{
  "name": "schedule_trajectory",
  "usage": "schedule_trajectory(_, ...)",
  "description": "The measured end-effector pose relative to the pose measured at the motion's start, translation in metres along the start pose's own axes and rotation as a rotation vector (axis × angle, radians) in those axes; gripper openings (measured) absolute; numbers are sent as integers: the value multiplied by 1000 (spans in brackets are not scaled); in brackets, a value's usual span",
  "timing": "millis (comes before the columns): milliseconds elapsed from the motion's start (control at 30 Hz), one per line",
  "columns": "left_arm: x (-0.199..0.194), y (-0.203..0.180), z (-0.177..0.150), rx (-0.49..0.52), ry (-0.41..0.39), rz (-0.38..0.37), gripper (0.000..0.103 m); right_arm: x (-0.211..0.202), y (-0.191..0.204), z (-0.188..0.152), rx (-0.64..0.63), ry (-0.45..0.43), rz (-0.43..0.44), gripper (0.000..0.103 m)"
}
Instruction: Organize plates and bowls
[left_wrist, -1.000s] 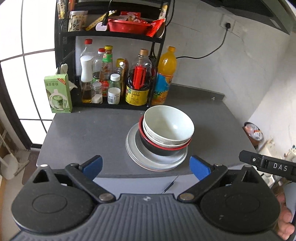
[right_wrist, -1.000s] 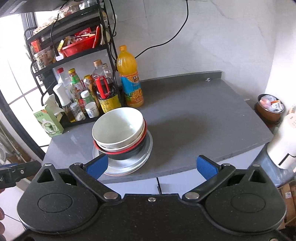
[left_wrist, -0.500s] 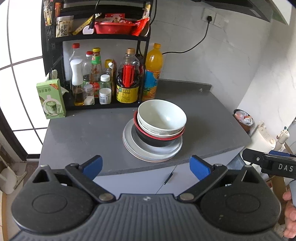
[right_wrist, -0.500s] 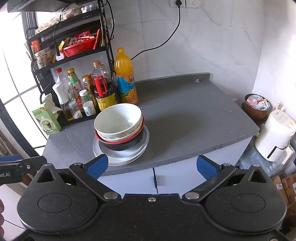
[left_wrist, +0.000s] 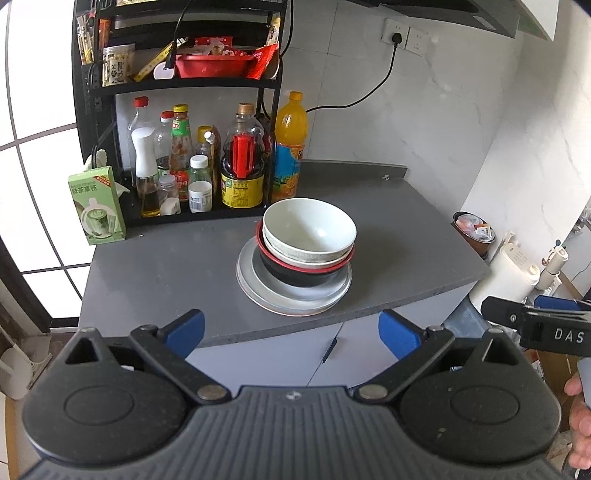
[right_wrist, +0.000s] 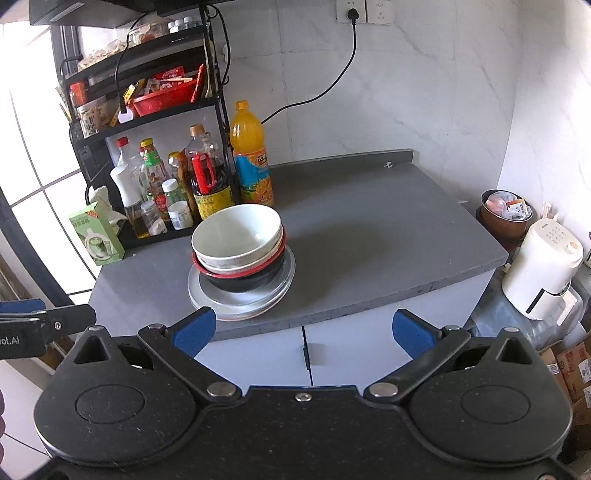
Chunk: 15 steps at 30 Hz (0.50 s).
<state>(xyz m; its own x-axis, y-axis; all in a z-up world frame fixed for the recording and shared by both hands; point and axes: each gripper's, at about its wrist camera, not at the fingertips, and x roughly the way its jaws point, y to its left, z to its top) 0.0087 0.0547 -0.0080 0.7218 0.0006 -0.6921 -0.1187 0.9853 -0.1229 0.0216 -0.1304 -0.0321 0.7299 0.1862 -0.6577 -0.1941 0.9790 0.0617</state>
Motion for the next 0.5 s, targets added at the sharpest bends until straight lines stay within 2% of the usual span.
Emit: schedule_trajectory(500, -5, -6, -7, 19, -1, 13, 100, -8, -4, -2, -8, -17, -5, 103)
